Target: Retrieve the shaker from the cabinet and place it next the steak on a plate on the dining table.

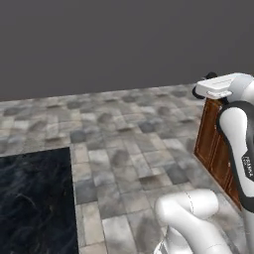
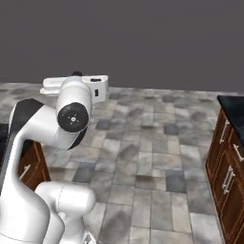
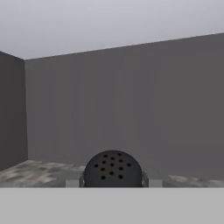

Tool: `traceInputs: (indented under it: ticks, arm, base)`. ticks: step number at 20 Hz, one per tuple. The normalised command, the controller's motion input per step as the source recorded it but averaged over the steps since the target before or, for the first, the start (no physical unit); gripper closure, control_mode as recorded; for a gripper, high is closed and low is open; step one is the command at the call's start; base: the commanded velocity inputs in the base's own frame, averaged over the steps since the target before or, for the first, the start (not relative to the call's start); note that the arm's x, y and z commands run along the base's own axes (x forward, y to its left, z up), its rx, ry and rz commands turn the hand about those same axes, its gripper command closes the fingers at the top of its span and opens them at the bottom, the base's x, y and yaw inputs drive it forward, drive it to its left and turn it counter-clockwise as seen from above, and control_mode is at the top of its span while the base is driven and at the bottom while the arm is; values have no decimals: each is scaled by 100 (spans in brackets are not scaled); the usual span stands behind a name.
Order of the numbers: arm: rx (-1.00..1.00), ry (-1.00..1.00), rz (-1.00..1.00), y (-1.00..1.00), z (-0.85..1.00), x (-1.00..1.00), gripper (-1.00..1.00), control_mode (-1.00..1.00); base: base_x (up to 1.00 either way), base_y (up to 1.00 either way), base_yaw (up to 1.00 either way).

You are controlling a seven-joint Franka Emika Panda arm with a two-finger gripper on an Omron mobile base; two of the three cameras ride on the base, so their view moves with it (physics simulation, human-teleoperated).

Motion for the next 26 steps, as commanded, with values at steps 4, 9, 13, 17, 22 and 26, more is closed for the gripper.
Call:
traceInputs:
  ticks: [4, 9, 13, 17, 22, 26]
  arm:
    - [0, 0, 0, 0, 0, 0, 100, 100]
    - [0, 0, 0, 0, 0, 0, 100, 100]
    - [0, 0, 0, 0, 0, 0, 100, 100]
    - [0, 0, 0, 0, 0, 0, 100, 100]
    - [0, 0, 0, 0, 0, 0, 100, 100]
    - [0, 0, 0, 0, 0, 0, 100, 100]
  base:
    - [100, -9, 30]
    - [100, -22, 25]
    - [100, -24, 21]
    - [100, -6, 17]
    - [97, 0, 37]
    - [68, 11, 49]
